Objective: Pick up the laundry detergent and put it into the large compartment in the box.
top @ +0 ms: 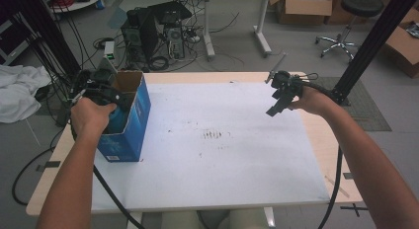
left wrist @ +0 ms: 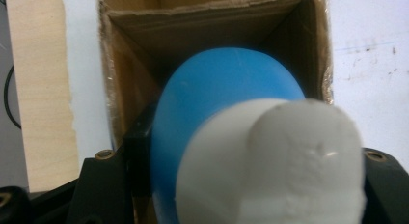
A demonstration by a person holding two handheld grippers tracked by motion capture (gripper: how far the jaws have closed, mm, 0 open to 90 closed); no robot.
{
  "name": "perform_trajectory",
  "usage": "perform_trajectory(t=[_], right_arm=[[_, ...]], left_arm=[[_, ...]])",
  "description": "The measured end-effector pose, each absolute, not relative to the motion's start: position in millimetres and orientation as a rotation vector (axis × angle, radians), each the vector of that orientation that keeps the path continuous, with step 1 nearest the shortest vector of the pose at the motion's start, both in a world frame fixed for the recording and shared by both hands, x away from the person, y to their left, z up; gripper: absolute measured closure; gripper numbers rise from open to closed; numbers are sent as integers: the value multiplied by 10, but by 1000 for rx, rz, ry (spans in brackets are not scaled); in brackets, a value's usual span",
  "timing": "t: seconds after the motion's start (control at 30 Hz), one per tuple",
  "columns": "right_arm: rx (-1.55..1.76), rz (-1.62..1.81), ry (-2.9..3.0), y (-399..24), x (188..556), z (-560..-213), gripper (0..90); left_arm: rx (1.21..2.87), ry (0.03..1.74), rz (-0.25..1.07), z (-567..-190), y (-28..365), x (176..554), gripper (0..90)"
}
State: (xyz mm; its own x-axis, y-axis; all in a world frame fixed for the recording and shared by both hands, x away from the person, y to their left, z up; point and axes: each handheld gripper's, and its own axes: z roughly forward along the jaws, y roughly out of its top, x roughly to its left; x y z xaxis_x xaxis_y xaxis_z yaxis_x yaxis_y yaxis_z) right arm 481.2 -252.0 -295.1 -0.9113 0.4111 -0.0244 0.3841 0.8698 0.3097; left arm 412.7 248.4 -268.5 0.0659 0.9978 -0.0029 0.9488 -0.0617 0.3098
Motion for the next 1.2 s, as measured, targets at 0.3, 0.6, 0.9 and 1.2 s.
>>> perform_trajectory(t=[0.3, 0.6, 0.9, 1.2], right_arm=[[638, 459, 2953, -2528, 4822, -2970, 172], [636, 452, 2957, -2508, 4828, -2987, 172], [631, 449, 2959, -2478, 4818, -2992, 173], [631, 447, 2959, -2479, 4813, -2989, 173]], left_arm=[[2130, 1990, 287, -2824, 2483, 4144, 380], [2126, 1997, 271, -2897, 2503, 4138, 379], [2102, 2005, 267, -2907, 2529, 4124, 376], [2068, 2011, 266, -2919, 2563, 4109, 374]])
